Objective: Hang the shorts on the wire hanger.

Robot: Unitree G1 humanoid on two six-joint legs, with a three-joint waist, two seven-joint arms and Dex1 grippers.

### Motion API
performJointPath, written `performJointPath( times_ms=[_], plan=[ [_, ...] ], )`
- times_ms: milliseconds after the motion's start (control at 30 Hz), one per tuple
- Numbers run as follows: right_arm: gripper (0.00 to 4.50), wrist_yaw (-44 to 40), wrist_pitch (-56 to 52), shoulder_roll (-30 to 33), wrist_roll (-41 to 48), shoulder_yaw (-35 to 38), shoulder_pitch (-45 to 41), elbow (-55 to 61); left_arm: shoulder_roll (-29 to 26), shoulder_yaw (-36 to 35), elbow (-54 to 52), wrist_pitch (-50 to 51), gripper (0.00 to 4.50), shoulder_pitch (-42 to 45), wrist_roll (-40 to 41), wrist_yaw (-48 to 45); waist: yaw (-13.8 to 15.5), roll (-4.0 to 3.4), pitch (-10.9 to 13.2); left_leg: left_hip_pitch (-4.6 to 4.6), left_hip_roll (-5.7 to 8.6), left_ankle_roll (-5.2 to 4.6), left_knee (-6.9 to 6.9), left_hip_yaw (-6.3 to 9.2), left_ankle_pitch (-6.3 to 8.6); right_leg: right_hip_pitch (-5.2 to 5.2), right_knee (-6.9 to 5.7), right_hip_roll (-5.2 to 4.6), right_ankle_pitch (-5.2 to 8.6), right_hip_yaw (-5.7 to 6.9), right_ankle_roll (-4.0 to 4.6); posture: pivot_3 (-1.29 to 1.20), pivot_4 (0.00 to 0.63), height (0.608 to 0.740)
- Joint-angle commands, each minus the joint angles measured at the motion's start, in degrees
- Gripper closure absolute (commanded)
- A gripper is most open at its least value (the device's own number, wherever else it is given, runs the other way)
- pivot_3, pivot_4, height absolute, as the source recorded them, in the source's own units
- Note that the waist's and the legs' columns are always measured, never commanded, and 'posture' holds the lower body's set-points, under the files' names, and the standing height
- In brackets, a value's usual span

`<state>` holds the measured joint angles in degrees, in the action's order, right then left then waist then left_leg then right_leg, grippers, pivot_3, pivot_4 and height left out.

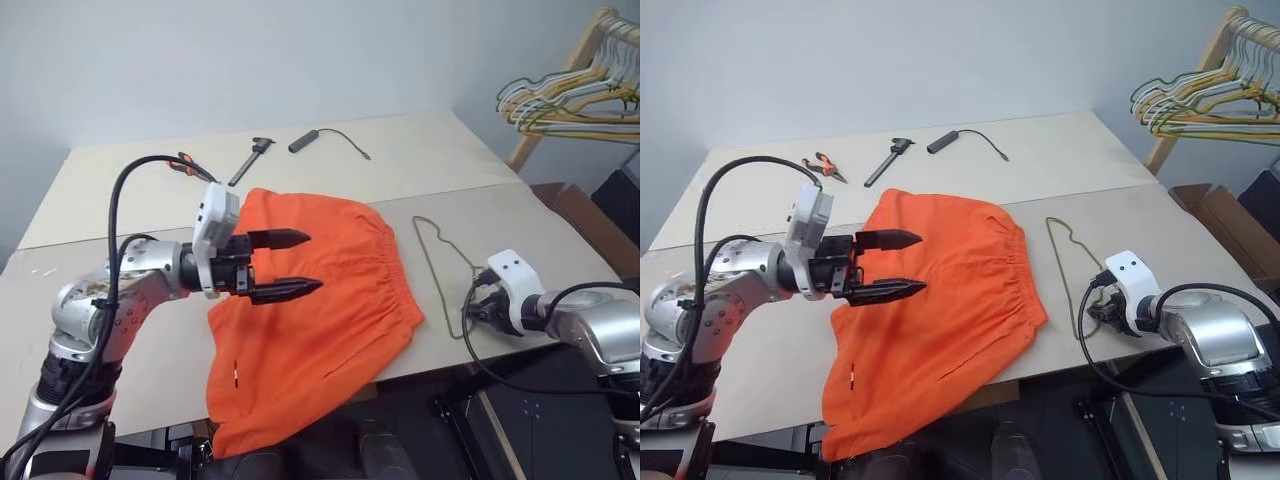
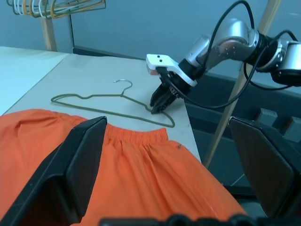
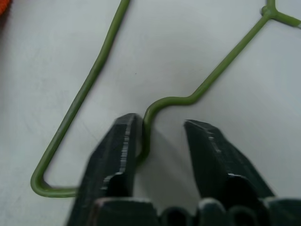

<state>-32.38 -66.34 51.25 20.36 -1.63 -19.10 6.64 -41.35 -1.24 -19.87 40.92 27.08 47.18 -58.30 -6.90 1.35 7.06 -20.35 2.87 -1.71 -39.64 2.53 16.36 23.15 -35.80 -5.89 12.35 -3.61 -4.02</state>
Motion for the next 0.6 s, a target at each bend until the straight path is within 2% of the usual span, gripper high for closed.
performJointPath(
  times_ms=[33, 67, 100, 200, 333, 400, 467, 600],
  plan=[
    [4.04, 1.55, -2.09, -0.99, -1.12, 0.46, -0.24, -0.18, -0.27, -0.77, -0.47, -2.43, 0.00, 0.11, -1.08, -1.71, 0.13, 0.05, -0.05, 0.00, 0.01, 0.00, -0.01, 0.00, 0.00, 0.00, 0.00, -0.01, 0.00, 0.01, -0.01, -0.16, 0.065, 0.740],
    [4.38, 2.59, -2.06, -1.66, -1.62, 1.04, -0.78, -0.65, -0.12, -0.67, -0.39, -2.78, 0.00, 0.08, -1.40, -1.88, 0.13, 0.06, -0.11, 0.00, 0.01, 0.00, -0.01, 0.00, 0.00, -0.01, 0.00, -0.01, 0.00, 0.01, -0.01, -0.16, 0.062, 0.740],
    [4.45, 3.68, -1.84, -2.25, -2.22, 1.78, -1.37, -0.98, -0.06, -0.49, -0.36, -3.21, 0.00, 0.07, -1.88, -2.11, 0.11, 0.12, -0.21, 0.00, 0.01, 0.00, -0.01, 0.00, 0.00, 0.00, 0.00, -0.01, 0.00, 0.01, -0.01, -0.16, 0.061, 0.740],
    [4.45, 5.54, 4.96, -2.53, -4.64, 3.85, -1.01, 0.28, 0.40, -0.08, 0.10, -4.81, 0.00, 0.32, -3.21, -3.20, -0.06, 0.21, -0.37, 0.00, 0.00, 0.00, -0.02, -0.01, 0.00, -0.01, 0.02, 0.00, -0.07, 0.00, -0.03, -0.16, 0.051, 0.740],
    [4.45, 1.85, 18.91, 2.47, -7.36, 7.18, 3.38, 4.27, 0.77, 0.29, 2.44, -4.95, 0.00, 2.35, -4.51, -3.75, 0.08, 0.10, -0.43, -0.06, 0.12, 0.00, -0.08, -0.05, 0.00, 0.03, 0.01, -0.09, -0.11, -0.05, -0.12, -0.17, 0.039, 0.740],
    [4.45, -1.00, 31.09, 5.92, -10.32, 9.26, 7.87, 6.29, 0.63, 0.46, 4.18, -4.27, 0.00, 3.99, -4.86, -4.47, 0.34, 0.05, -0.46, -0.13, 0.17, 0.00, -0.11, -0.03, 0.00, 0.07, 0.01, -0.12, -0.10, -0.02, -0.16, -0.18, 0.036, 0.740],
    [4.45, -2.79, 48.13, 9.09, -14.96, 11.53, 13.37, 6.42, 0.27, 0.70, 6.01, -2.88, 0.00, 5.91, -4.71, -4.99, 0.42, 0.06, -0.53, -0.24, 0.19, -0.01, -0.14, -0.02, 0.00, 0.10, 0.03, -0.14, -0.07, 0.04, -0.21, -0.20, 0.035, 0.740],
    [4.45, -3.00, 75.82, 13.86, -23.78, 14.34, 19.37, 2.54, -0.37, 1.47, 9.47, 1.37, 0.00, 10.62, -3.74, -6.12, -0.66, 0.07, -0.70, -0.23, 0.17, -0.05, -0.15, -0.13, 0.03, 0.11, 0.09, -0.15, -0.08, -0.01, -0.27, -0.23, 0.036, 0.740]
  ],
)
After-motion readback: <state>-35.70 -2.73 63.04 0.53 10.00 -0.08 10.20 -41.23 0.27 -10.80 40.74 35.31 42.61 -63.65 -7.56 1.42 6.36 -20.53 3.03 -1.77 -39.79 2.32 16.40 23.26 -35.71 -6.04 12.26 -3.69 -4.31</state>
